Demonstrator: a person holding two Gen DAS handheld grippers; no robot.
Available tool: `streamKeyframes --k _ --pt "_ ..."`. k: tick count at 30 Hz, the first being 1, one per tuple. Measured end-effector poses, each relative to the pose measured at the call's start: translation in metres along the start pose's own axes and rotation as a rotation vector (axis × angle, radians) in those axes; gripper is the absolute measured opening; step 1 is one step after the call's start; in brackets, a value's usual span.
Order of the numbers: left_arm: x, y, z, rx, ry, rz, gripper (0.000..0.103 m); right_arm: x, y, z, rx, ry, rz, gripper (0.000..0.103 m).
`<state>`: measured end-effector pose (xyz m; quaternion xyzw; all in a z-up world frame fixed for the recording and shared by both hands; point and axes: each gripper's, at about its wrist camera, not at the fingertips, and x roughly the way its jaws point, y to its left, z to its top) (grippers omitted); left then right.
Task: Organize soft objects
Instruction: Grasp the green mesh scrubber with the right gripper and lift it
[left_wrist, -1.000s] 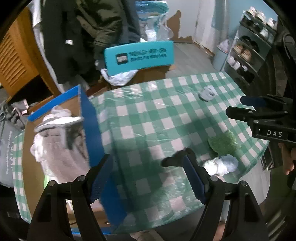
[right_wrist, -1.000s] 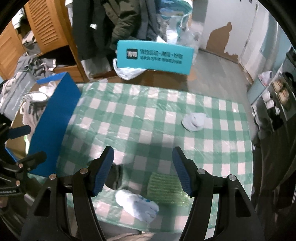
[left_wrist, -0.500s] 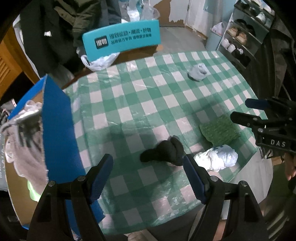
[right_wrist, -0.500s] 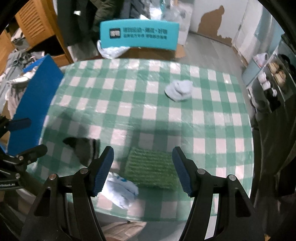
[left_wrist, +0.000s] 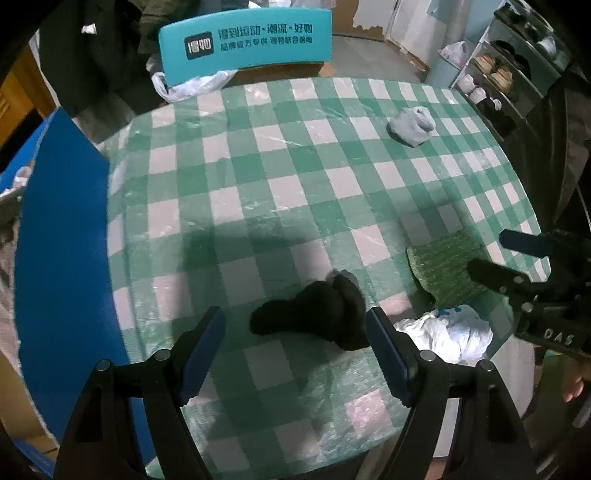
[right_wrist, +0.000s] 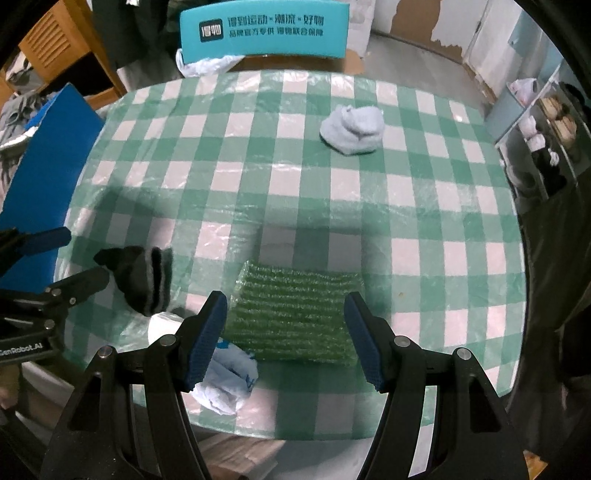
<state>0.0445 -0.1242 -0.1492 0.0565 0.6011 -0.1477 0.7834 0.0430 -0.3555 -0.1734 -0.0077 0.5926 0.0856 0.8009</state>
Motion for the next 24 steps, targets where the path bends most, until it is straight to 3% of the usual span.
streamKeyframes --k 10,24 --pt "0.02 -0.01 0.005 -0.007 0.047 -0.022 0.08 0.029 -0.005 -0.005 0.008 0.071 -0.015 0.065" --pt "0.058 -0.025 0.005 0.059 0.12 0.041 0.085 0.059 -0.008 -0.011 0.024 0.105 -0.019 0.066"
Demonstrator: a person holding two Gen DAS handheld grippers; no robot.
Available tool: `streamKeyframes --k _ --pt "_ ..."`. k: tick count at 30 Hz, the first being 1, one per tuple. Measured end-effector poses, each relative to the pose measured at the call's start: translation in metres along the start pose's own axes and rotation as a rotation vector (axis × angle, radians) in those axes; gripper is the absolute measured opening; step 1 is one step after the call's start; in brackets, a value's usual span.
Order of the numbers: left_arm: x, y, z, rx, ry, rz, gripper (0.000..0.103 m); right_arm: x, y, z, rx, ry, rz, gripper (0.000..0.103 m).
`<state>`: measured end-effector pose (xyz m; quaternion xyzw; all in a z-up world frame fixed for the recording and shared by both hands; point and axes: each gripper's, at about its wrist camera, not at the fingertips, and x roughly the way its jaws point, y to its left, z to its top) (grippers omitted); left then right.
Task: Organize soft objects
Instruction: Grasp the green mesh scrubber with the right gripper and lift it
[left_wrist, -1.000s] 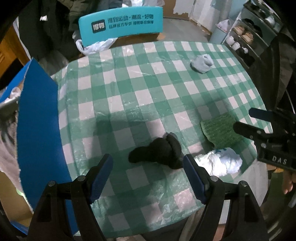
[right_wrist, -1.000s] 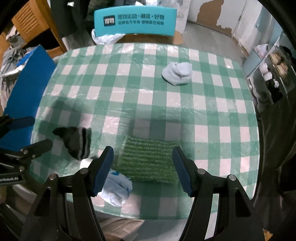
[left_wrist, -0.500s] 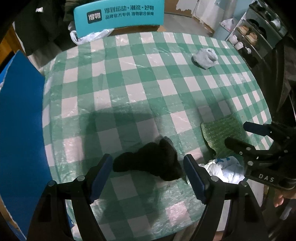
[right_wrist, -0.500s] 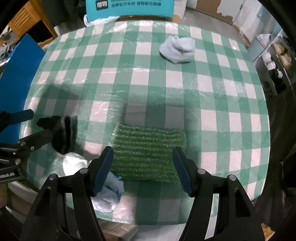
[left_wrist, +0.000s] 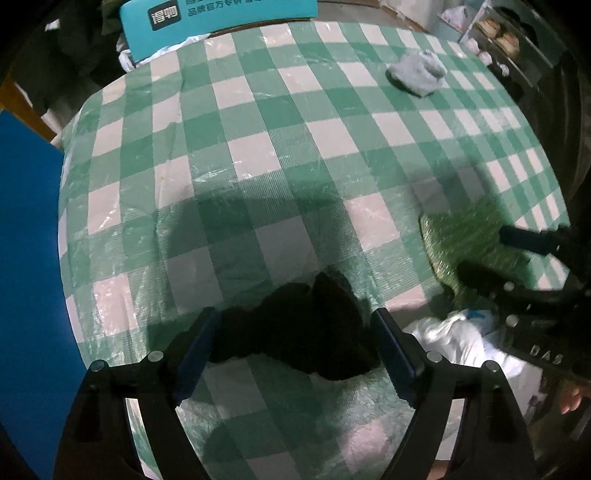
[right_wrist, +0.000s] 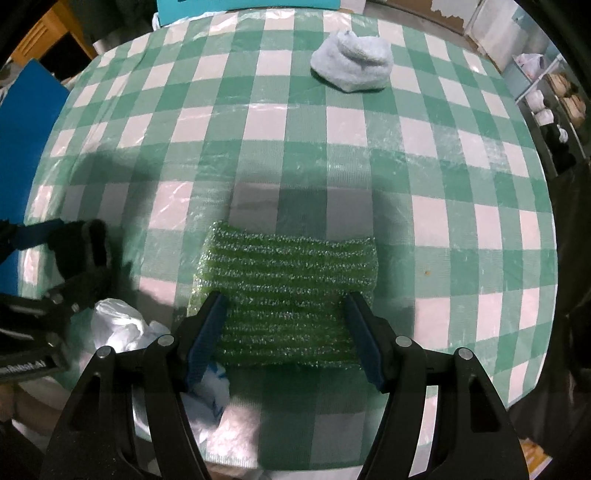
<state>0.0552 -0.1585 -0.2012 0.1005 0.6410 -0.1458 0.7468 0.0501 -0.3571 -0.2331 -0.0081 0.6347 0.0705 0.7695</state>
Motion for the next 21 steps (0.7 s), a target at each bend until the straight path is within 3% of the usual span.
streamKeyframes --k 6,9,12,13,14,21 --pt "0.004 -0.008 -0.002 0.043 -0.02 0.032 0.084 0.006 0.005 0.003 -0.026 -0.035 -0.028 0.066" --pt "0.003 -0.011 -0.003 0.062 -0.036 0.054 0.075 0.007 0.004 0.012 -0.032 -0.049 -0.015 0.065" --pt "0.001 -0.013 -0.003 0.07 -0.053 0.073 0.061 0.006 0.003 0.019 -0.038 -0.071 -0.016 0.04" --pt "-0.002 -0.01 -0.003 0.07 -0.057 0.071 0.06 0.006 0.004 0.021 -0.042 -0.08 -0.019 0.024" --pt "-0.002 -0.009 -0.002 0.067 -0.056 0.064 0.059 0.005 0.004 0.025 -0.044 -0.084 -0.02 0.015" --pt "-0.007 0.002 0.004 0.054 -0.07 0.06 0.054 -0.005 0.002 0.033 -0.042 -0.122 -0.002 0.011"
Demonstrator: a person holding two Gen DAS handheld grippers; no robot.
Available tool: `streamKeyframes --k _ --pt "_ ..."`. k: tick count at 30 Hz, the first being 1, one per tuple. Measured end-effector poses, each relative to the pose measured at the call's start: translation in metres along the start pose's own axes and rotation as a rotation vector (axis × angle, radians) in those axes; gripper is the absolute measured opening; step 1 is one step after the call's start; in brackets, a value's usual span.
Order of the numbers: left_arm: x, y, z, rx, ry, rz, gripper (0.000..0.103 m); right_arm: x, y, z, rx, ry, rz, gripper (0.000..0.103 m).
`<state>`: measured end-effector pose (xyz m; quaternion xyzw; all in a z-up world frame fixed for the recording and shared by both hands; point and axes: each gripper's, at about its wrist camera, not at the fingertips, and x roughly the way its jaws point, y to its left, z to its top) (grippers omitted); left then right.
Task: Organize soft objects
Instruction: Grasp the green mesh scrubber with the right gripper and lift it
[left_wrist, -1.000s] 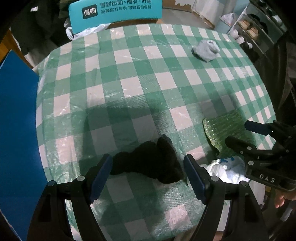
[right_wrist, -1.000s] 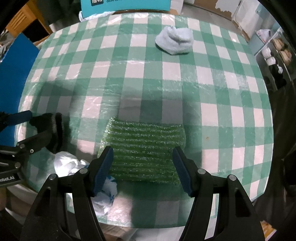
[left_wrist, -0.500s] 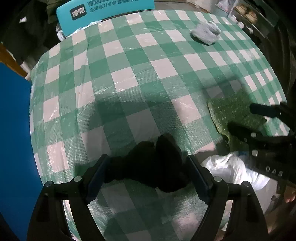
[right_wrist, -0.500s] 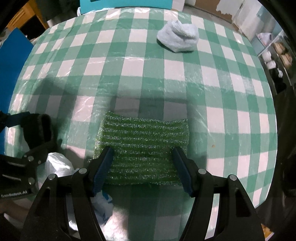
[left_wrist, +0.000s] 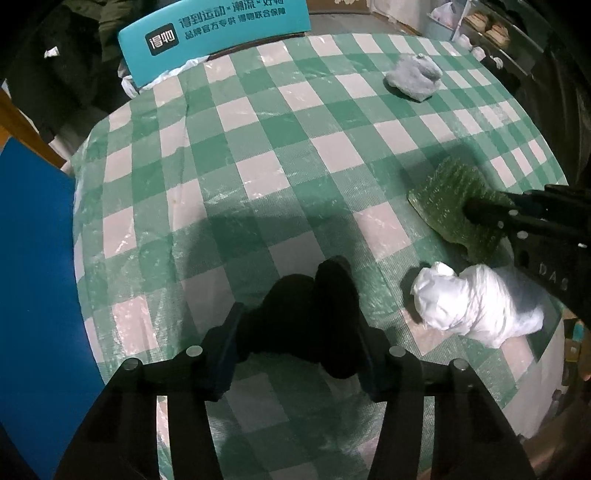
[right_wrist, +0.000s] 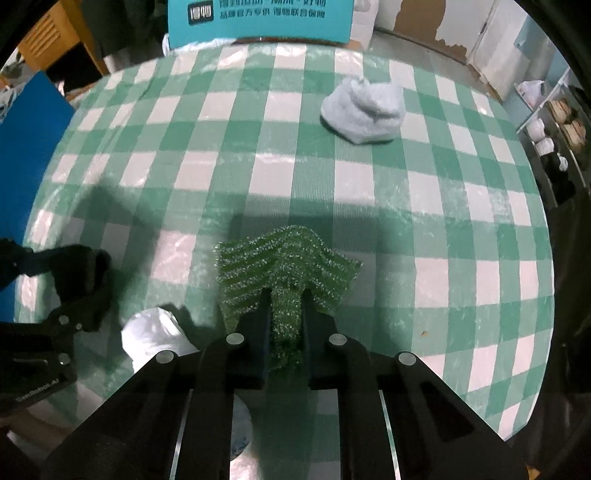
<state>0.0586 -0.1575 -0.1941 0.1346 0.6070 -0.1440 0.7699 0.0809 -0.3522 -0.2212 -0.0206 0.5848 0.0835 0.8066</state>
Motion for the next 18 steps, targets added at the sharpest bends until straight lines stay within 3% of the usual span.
streamKeyframes --k 18 --pt "-0.051 0.016 -0.001 -0.033 -0.098 0.012 0.053 -0.059 0.007 0.009 0.008 -0.135 0.043 0.011"
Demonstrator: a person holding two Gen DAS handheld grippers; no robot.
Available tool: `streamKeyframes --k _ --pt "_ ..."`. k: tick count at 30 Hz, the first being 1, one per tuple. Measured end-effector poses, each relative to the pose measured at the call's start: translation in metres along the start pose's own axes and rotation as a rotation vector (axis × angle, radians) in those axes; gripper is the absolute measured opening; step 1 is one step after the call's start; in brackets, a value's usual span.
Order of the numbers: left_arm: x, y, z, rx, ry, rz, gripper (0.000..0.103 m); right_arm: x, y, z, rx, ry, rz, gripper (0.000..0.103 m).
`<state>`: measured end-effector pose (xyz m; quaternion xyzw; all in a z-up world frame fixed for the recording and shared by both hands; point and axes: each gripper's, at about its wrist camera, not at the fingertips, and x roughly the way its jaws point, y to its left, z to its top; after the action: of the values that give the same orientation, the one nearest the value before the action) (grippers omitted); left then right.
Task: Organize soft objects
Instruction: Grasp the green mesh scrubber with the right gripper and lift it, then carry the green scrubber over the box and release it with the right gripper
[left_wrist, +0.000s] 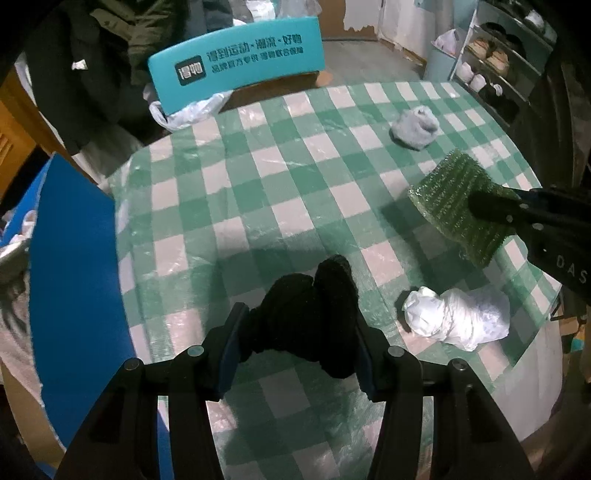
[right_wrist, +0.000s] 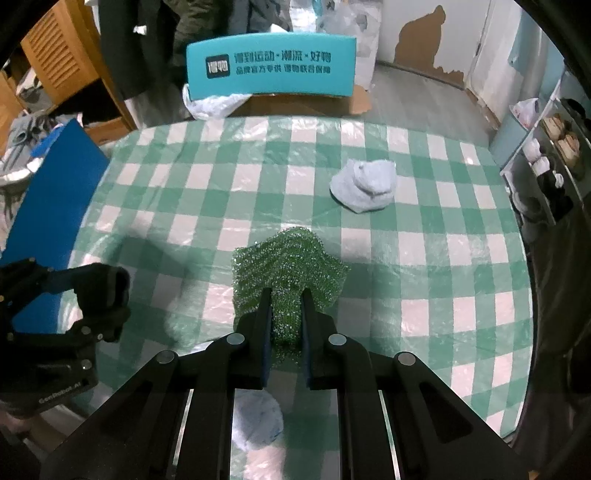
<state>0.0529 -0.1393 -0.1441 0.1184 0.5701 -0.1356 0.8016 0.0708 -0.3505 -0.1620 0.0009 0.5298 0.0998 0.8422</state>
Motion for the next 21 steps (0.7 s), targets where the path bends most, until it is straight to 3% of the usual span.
streamKeyframes --k 21 --pt "-0.058 0.015 -0.006 -0.007 -0.107 0.026 0.054 -0.061 0.036 0.009 -0.061 -0.112 0.053 0.011"
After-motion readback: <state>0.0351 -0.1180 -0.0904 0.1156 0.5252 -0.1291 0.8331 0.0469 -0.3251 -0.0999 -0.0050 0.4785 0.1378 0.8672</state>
